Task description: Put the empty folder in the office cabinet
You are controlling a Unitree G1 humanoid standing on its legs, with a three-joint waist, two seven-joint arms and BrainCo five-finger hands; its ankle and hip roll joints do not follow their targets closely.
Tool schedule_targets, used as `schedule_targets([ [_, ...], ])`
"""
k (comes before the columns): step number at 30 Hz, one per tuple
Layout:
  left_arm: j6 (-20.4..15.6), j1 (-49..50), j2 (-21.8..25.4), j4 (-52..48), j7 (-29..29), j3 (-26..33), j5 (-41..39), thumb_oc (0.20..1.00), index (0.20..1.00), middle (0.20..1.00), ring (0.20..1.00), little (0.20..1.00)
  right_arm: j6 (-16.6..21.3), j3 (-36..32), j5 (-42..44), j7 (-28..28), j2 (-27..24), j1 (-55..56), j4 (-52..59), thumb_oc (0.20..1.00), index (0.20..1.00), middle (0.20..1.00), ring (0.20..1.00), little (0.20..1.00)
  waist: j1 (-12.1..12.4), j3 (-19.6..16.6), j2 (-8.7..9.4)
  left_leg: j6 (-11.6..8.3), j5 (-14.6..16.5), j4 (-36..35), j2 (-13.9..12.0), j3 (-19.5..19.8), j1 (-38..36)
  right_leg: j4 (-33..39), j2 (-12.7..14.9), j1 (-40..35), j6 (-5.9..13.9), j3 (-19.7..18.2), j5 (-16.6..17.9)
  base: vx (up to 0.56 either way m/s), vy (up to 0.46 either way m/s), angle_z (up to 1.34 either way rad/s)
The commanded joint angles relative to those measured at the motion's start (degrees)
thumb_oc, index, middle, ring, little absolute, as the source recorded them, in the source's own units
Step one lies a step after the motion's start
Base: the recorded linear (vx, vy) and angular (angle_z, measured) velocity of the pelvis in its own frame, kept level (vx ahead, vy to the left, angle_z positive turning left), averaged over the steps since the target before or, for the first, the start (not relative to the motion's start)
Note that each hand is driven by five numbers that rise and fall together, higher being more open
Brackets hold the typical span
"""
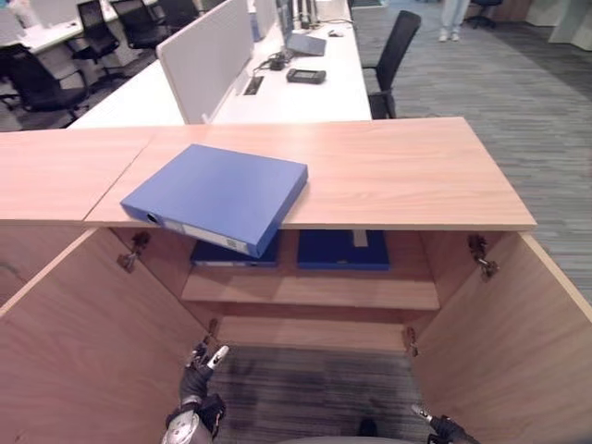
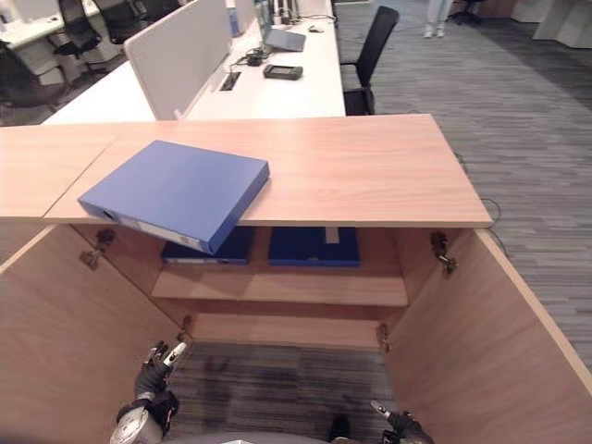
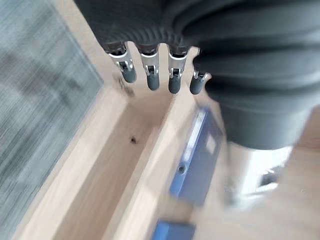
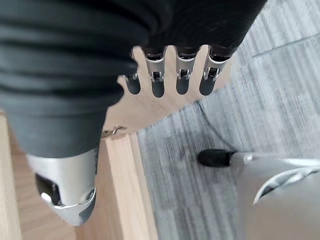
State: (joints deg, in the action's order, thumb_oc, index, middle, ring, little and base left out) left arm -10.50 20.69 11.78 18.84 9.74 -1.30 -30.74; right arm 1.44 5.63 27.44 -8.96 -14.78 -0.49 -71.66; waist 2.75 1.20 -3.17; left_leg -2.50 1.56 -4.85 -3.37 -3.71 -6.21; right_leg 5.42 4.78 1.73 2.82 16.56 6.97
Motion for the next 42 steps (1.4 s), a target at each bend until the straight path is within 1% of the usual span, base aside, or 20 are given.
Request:
schedule_targets([
  [1,-3.83,-3.16,1.86,0.82,1.36,2.92,3.56,1.000,1.000,1.000,1.000,1.000,0.72,-0.33,-2.13,-0.20,1.18,-3.20,-4.02,1.000,1.000,1.000,1.000,1.000,0.72,0.51,3.42,-0.90,1.92,-0.15,2.79,2.23,3.63,-0.42,1.85,-2.51,6.16,-0.40,-9.10,0.02,-0.054,0.13],
  [7,-5.94,-6.10,4.16,-6.71,6.02,3.61,9.48,1.000,1.000,1.000,1.000,1.000,1.71,-0.18,-1.76,-0.90,0.21,-3.86,-3.01,1.000,1.000,1.000,1.000,1.000,0.61,4.91,2.39,-1.67,1.00,0.51,1.95,4.11,4.88,-0.42,2.07,-2.23,4.97,1.67,-9.06,-0.06,-0.079,0.19],
  [8,-6.45,-7.00,4.01,-8.74,6.58,3.63,8.90,1.000,1.000,1.000,1.000,1.000,2.13,-0.33,-1.55,-1.32,-0.21,-3.95,-2.68,1.000,1.000,1.000,1.000,1.000,0.31,6.88,2.49,-2.30,1.78,5.78,1.62,4.45,8.59,-0.66,2.41,-1.87,4.24,2.87,-9.26,-0.12,-0.101,0.32],
  [9,-6.44,-7.00,4.01,-8.74,6.58,3.64,8.90,1.000,1.000,1.000,1.000,1.000,2.13,-0.33,-1.55,-1.32,-0.21,-3.95,-2.68,1.000,1.000,1.000,1.000,1.000,0.25,6.82,2.48,-2.30,1.86,5.95,1.63,4.51,8.75,-0.66,2.41,-1.81,4.24,2.93,-9.26,-0.12,-0.165,0.39],
  [10,-6.49,-7.84,3.94,-11.27,5.79,2.79,7.78,1.000,1.000,1.000,1.000,1.000,2.60,-0.76,-1.27,-1.48,-0.84,-3.61,-2.44,1.000,1.000,1.000,1.000,1.000,-0.22,7.67,2.10,-3.33,2.86,11.76,1.22,3.80,12.40,-2.26,2.76,-1.17,3.03,4.48,-10.45,-0.03,-0.101,0.32],
  [12,-6.29,-8.22,4.54,-11.65,5.96,2.67,9.44,1.000,1.000,1.000,1.000,1.000,2.63,-0.98,-1.20,-1.40,-1.02,-3.48,-2.46,1.000,1.000,1.000,1.000,1.000,-0.37,7.65,2.03,-3.66,2.96,13.33,1.00,3.04,13.29,-2.69,2.79,-1.09,2.76,4.88,-10.94,0.00,-0.101,0.36],
  [13,-6.20,-8.10,5.28,-13.87,6.02,2.74,11.82,1.000,1.000,1.000,1.000,1.000,2.79,-1.41,-1.32,-1.40,-1.48,-3.27,-2.49,1.000,1.000,1.000,1.000,1.000,-0.40,7.79,1.78,-4.41,2.90,16.10,-0.15,1.54,14.38,-2.81,2.58,-1.88,2.13,5.28,-11.96,0.11,-0.083,0.26],
  [14,-6.69,-7.72,8.20,-18.28,8.59,3.90,21.64,1.000,1.000,1.000,1.000,1.000,2.99,-1.45,-1.60,-1.31,-2.00,-3.25,-2.81,1.000,1.000,1.000,1.000,1.000,-0.17,7.42,1.88,-4.76,1.29,16.44,-1.84,-0.06,15.33,-2.31,2.42,-3.07,2.12,5.27,-12.32,0.14,-0.042,0.07],
  [15,-6.79,-7.50,9.04,-19.92,9.71,4.29,25.29,1.000,1.000,1.000,1.000,1.000,3.09,-1.30,-1.75,-1.28,-1.98,-3.23,-2.82,1.000,1.000,1.000,1.000,1.000,-0.14,7.21,2.04,-4.74,0.98,15.76,-2.07,-0.31,15.32,-2.29,2.43,-3.25,2.22,5.00,-12.27,0.18,0.022,-0.15],
  [16,-7.25,-7.25,11.20,-23.23,13.40,4.79,33.93,1.000,1.000,1.000,1.000,1.000,3.48,-0.55,-2.14,-1.32,-1.61,-3.31,-2.77,1.000,1.000,1.000,1.000,1.000,-0.19,6.81,2.48,-4.65,-0.88,13.34,-2.78,-0.86,15.17,-2.62,2.67,-3.23,2.56,3.94,-12.06,0.10,0.037,-0.24],
  [17,-7.24,-7.25,11.20,-23.24,13.42,4.78,33.95,1.000,1.000,1.000,1.000,1.000,3.48,-0.55,-2.14,-1.33,-1.61,-3.32,-2.77,1.000,1.000,1.000,1.000,1.000,-0.18,6.75,2.52,-4.63,-0.99,13.22,-2.74,-0.89,15.19,-2.62,2.71,-3.15,2.57,3.93,-12.03,0.16,0.089,-0.44],
  [18,-7.44,-8.72,14.14,-26.38,16.63,3.07,42.65,1.000,1.000,1.000,1.000,1.000,4.01,0.75,-2.58,-1.80,-1.39,-3.72,-2.52,1.000,1.000,1.000,1.000,1.000,-0.69,6.70,2.16,-4.88,-2.98,10.86,-3.86,-1.74,15.03,-3.39,2.71,-3.29,2.77,2.85,-12.63,0.09,0.058,-0.24],
  [19,-7.40,-8.76,14.12,-26.35,16.84,2.94,42.95,1.000,1.000,1.000,1.000,1.000,4.02,0.70,-2.59,-1.82,-1.33,-3.71,-2.52,1.000,1.000,1.000,1.000,1.000,-0.55,6.75,2.22,-4.91,-3.13,10.58,-3.87,-1.85,14.81,-3.48,2.72,-3.28,2.74,2.74,-12.68,0.14,0.088,-0.20],
  [20,-7.74,-9.40,15.96,-28.56,17.50,1.68,47.36,1.000,1.000,1.000,1.000,1.000,4.20,1.26,-3.02,-2.11,-1.13,-4.05,-2.78,1.000,1.000,1.000,1.000,1.000,-0.74,6.65,1.80,-5.06,-4.00,9.18,-4.38,-2.52,14.14,-3.71,2.72,-3.67,2.79,2.08,-13.01,0.11,0.040,-0.13],
  [25,-8.01,-8.54,18.85,-32.35,20.46,0.64,55.43,1.000,1.000,1.000,1.000,1.000,4.63,1.76,-4.08,-2.33,-0.35,-3.38,-3.21,1.000,1.000,1.000,1.000,1.000,-1.04,4.78,0.50,-4.99,-3.97,3.77,-3.70,-2.73,8.52,-2.83,1.84,-5.51,3.08,1.36,-13.16,0.12,0.060,-0.20],
  [26,-8.11,-8.04,19.70,-33.19,22.41,0.97,58.08,1.000,1.000,1.000,1.000,1.000,4.56,2.15,-4.50,-2.19,-0.21,-2.95,-2.95,1.000,1.000,1.000,1.000,1.000,-1.26,4.49,0.27,-4.85,-3.65,2.92,-3.40,-2.77,7.06,-2.67,1.94,-6.21,3.23,0.95,-13.06,0.15,0.101,-0.14],
  [29,-7.92,-7.03,19.66,-34.65,24.77,2.55,59.42,1.000,1.000,1.000,1.000,1.000,4.17,2.33,-5.24,-2.15,-0.01,-2.21,-2.63,1.000,1.000,1.000,1.000,1.000,-0.92,4.59,0.30,-4.40,-2.85,2.82,-2.79,-3.06,5.52,-2.79,2.56,-7.58,3.64,0.99,-13.14,0.10,0.079,0.03],
  [33,-8.08,-6.81,19.35,-36.62,28.21,4.26,60.38,1.000,1.000,1.000,1.000,1.000,3.77,2.04,-5.65,-2.21,-0.66,-2.55,-1.56,1.000,1.000,1.000,1.000,1.000,-0.56,7.04,0.40,-2.81,0.43,6.90,-1.31,-3.40,5.60,-6.73,5.08,-7.87,4.23,0.70,-13.99,0.03,0.098,-0.03],
  [38,-6.82,-11.91,21.99,-37.27,30.95,4.38,64.45,1.000,1.000,1.000,1.000,1.000,3.14,2.50,-6.54,-2.28,-2.20,-4.16,0.66,1.000,1.000,1.000,1.000,1.000,-0.36,12.51,-0.69,-0.42,6.09,17.16,0.52,-5.44,8.38,-17.07,9.84,-4.52,4.28,-0.07,-16.10,-0.08,0.138,-0.03],
  [42,-6.40,-15.29,22.86,-37.39,31.83,4.60,65.72,1.000,1.000,1.000,1.000,1.000,3.28,2.58,-6.42,-2.26,-2.31,-4.63,2.16,1.000,1.000,1.000,1.000,1.000,-0.35,14.34,-1.04,0.85,8.62,22.32,0.93,-6.06,11.19,-21.73,11.19,-1.48,4.06,-1.13,-17.24,-0.07,0.079,-0.04],
])
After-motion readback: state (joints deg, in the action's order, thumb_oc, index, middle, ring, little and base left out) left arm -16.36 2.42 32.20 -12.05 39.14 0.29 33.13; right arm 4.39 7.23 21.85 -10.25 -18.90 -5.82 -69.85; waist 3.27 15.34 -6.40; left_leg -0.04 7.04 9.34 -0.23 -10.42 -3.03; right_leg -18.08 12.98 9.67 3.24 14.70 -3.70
